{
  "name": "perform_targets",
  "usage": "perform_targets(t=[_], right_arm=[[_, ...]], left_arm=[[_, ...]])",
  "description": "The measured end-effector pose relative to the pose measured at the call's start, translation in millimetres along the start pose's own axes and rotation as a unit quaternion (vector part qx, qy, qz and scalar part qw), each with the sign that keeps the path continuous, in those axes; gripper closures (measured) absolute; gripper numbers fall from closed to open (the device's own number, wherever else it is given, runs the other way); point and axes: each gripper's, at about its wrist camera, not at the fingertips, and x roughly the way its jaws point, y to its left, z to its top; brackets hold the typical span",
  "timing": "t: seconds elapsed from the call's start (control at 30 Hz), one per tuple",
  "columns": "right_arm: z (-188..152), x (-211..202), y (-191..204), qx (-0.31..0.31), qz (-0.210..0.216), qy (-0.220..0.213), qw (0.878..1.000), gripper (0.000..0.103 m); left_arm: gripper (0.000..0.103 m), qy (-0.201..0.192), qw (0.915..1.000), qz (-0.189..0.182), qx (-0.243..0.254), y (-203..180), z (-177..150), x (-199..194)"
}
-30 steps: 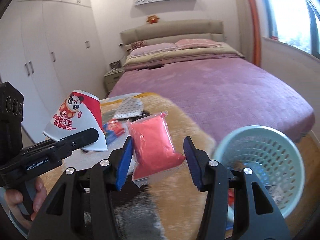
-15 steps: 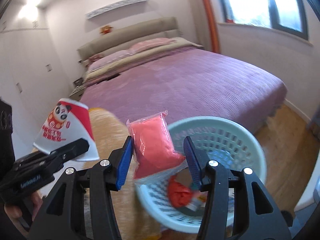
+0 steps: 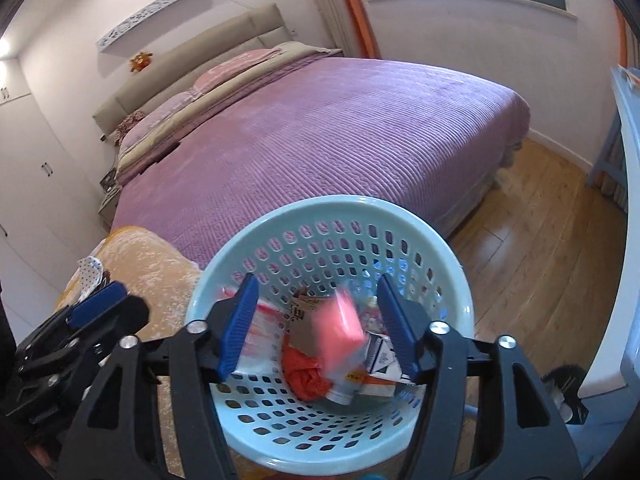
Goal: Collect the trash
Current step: 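Carry both items over the blue wastebasket and open both tools to drop them, then move both open tools back over the card box and mask, then grasp the tiger-print card box with the left tool while the right tool grasps the dotted mask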
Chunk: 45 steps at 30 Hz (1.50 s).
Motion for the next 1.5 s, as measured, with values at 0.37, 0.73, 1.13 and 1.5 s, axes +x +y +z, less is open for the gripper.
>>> perform_targets(t=[0.37, 0.73, 1.13, 1.5], right_arm=[[-5, -7, 33, -0.027, 0.027, -0.004, 0.999, 0.044], [-16, -7, 106, -0.088, 0.069, -0.007, 0.994, 0.042], [-28, 20, 219, -0.192, 0.13, 0.014, 0.973, 0.041], [-10, 84, 305, -0.251, 0.171, 0.018, 0.953, 0.041]], left_arm=[[0.036, -0.041, 0.9977, 0.022, -0.049, 37, -12, -41], [0.023, -0.099, 0.9803, 0.127, -0.115, 122, -34, -115], [0.019, -0.076, 0.9634, 0.169, -0.193, 226, -68, -138], [0.019, -0.039, 0.9672, 0.196, -0.156, 243, -79, -102]])
